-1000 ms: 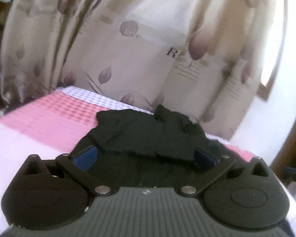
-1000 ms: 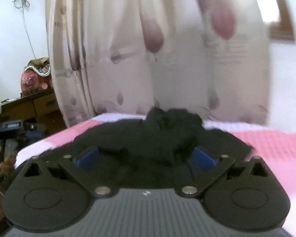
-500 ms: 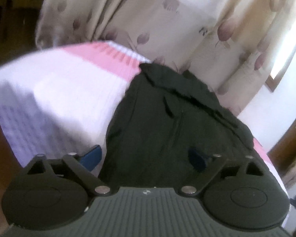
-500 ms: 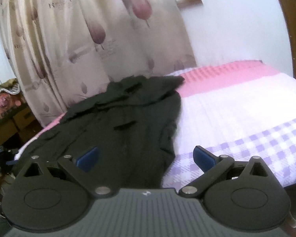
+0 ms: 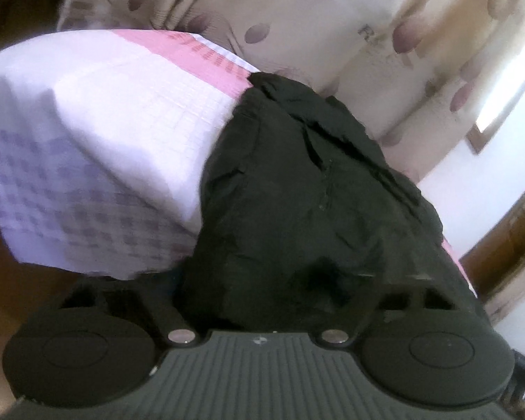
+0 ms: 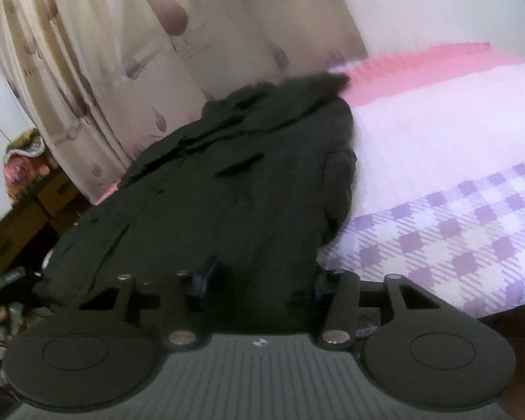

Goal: Fold large clothes
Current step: 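Release the jacket and lift both grippers away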

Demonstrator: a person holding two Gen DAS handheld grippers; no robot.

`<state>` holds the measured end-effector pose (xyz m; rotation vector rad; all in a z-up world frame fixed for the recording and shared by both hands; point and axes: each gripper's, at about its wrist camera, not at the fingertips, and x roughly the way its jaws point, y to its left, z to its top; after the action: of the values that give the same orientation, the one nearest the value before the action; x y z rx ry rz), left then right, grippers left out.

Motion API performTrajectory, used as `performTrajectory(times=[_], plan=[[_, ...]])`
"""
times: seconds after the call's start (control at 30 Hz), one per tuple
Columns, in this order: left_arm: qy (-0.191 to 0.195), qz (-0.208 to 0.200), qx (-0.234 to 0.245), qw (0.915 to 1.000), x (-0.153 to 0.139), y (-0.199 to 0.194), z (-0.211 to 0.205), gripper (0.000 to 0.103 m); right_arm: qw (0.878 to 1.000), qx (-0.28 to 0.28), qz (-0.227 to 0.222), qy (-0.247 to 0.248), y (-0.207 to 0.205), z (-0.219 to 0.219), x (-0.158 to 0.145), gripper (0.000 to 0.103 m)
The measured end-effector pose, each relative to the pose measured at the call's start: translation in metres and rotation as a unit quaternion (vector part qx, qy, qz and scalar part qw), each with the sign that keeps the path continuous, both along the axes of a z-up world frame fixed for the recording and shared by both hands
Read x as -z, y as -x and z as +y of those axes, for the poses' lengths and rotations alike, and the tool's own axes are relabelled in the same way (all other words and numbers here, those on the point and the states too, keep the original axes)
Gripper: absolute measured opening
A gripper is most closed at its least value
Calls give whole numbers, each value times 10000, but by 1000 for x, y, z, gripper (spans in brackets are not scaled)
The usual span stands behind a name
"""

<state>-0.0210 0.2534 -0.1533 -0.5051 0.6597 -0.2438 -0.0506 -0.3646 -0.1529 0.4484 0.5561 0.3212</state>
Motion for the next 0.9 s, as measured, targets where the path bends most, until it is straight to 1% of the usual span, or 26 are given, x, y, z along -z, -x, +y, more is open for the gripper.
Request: performTrajectory(times=[0.03, 0.1, 0.17, 0.2, 0.23, 0.27, 0.33, 0.37, 0.43, 0.47, 0.5, 0.6, 0.9], plan=[[-55, -7, 25, 10000, 0, -1, -2, 41, 10000, -11, 20, -36, 1, -2, 1, 46], [-179, -74, 26, 9998, -6, 2, -6, 34, 9999, -52, 66, -89, 0, -4, 2, 47], [-684, -128, 9, 9976, -18, 6, -16, 31, 9995, -173, 182, -178, -4, -6, 2, 49], [-1013, -176, 20, 9947, -25, 8, -24, 31, 9993, -186, 227, -220, -4, -7, 2, 53], [-1363, -241, 46, 9904, -32, 11, -32, 30, 9991, -206, 253, -275, -5, -7, 1, 55], [-1729, -337, 93, 9843, -40, 14, -42, 30, 9990, -214, 264, -306, -5, -6, 1, 55], [-2119, -444, 188, 9761, -50, 18, -54, 30, 9993, -197, 267, -182, -4, -3, -1, 55], [-2227, -466, 191, 9736, -54, 18, -58, 30, 9995, -210, 242, -58, -4, 1, -2, 54], [-2262, -443, 173, 9729, -57, 18, -61, 30, 9995, -204, 204, 85, -3, 6, -3, 48], [-2278, -421, 154, 9727, -58, 17, -62, 30, 9996, -189, 196, 125, -3, 8, -3, 41], [-2324, -411, 141, 9716, -58, 17, -63, 30, 9996, -174, 180, 134, -3, 8, -3, 38], [-2504, -367, 143, 9673, -56, 16, -68, 30, 9996, -181, 185, 78, -2, 7, -2, 38], [-2635, -286, 137, 9642, -53, 14, -68, 30, 9995, -187, 227, -78, -5, 3, 1, 39]])
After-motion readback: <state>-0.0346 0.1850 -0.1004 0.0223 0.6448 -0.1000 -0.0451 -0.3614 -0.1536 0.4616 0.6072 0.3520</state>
